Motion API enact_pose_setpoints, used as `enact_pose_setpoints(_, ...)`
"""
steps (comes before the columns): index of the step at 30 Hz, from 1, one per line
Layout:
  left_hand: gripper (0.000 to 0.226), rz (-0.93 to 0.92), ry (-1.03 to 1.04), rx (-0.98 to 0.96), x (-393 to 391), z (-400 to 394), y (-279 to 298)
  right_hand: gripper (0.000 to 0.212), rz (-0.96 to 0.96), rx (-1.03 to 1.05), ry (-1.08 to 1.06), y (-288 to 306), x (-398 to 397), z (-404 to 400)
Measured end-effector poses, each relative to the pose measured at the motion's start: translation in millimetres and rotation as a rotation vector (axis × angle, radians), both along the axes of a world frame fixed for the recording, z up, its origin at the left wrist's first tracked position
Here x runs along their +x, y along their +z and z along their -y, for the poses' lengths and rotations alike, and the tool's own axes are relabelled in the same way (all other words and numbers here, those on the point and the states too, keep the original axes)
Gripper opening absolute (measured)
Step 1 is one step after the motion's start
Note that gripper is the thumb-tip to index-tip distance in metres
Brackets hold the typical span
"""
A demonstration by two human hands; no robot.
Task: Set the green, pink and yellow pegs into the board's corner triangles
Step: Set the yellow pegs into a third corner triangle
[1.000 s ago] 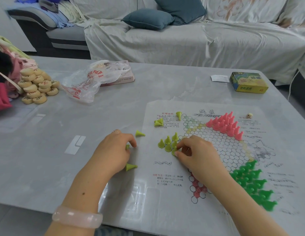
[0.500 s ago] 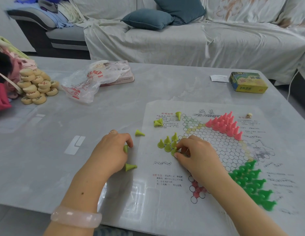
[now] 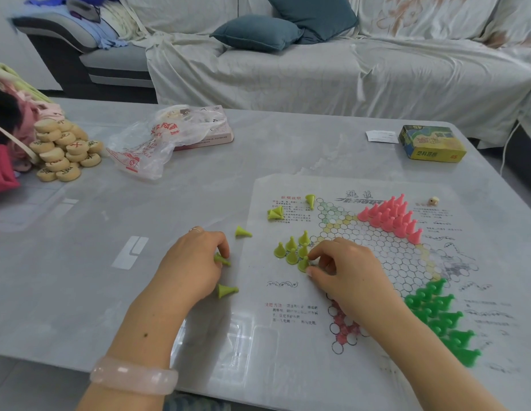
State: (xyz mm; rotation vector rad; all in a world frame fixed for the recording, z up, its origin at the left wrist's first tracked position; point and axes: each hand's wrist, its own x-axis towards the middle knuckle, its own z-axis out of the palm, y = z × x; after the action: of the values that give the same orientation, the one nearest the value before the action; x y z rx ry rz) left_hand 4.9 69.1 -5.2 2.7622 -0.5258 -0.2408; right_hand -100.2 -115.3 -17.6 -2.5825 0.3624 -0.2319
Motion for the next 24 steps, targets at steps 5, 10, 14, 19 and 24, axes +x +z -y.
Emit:
enact_pose_setpoints(5, 0.014, 0.022, 0.021, -0.026, 1.4, 0.2, -2.0, 0.011, -0.005, 0.026, -0.003, 1.0, -2.4, 3.1)
enact_pose_setpoints(10, 0.014, 0.063, -0.031, -0.158, -0.4, 4.8, 4.4, 0.025, 0.064, 0.049, -0.061, 5.0, -1.9, 3.3)
enact_pose_setpoints(14, 0.021, -0.034, -0.096, -0.37, -7.5, 16.1, 8.9, 0.021, 0.201, 0.104, -0.056, 12.2, -1.3, -3.8)
enact_pose_setpoints(19, 0.015, -0.254, -0.118, -0.594, -16.6, 27.3, 13.3, 0.011, 0.256, 0.173, 0.05, 15.6, -0.9, -19.3)
enact_pose_setpoints(24, 0.008, -0.399, -0.165, -0.742, -23.4, 33.5, 16.5, 0.012, 0.273, 0.298, 0.054, 15.6, 2.0, -25.0)
